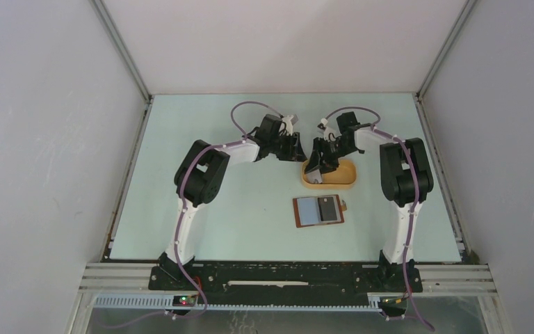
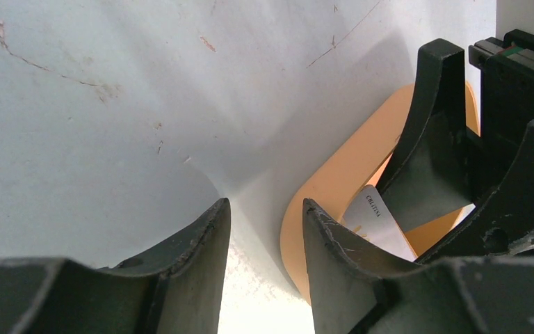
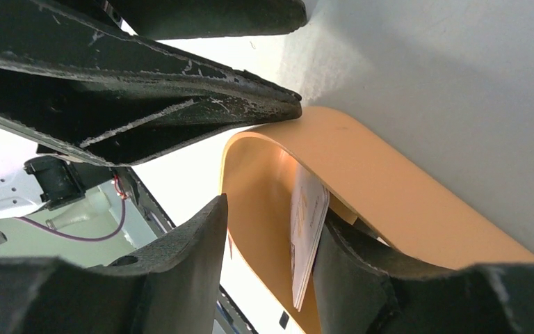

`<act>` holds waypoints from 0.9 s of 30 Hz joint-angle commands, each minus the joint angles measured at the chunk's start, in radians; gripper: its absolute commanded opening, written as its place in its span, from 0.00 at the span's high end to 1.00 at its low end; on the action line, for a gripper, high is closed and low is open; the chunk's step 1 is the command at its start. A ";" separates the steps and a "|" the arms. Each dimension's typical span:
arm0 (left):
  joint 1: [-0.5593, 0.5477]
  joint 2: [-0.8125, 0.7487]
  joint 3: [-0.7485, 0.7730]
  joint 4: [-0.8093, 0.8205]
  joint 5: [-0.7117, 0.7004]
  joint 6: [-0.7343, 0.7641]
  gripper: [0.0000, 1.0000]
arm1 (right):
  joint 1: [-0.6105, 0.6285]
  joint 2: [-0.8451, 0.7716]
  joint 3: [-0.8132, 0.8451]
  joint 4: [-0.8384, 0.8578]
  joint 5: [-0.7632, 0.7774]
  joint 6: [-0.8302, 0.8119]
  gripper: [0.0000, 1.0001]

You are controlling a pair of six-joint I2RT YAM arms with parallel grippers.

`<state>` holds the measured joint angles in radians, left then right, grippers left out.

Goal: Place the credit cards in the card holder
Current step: Pick up the credit card from the storage box.

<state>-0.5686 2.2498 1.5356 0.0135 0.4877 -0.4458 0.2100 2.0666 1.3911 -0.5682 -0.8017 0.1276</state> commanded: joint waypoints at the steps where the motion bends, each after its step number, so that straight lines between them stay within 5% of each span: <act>1: -0.003 0.002 0.038 0.002 0.025 -0.006 0.52 | 0.002 -0.002 0.048 -0.056 0.010 -0.084 0.46; 27: 0.002 0.000 0.036 0.003 0.029 -0.006 0.52 | -0.079 -0.044 0.046 -0.086 -0.135 -0.089 0.49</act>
<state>-0.5686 2.2498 1.5356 0.0132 0.4938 -0.4458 0.1436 2.0666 1.4090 -0.6399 -0.9001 0.0490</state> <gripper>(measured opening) 0.478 0.518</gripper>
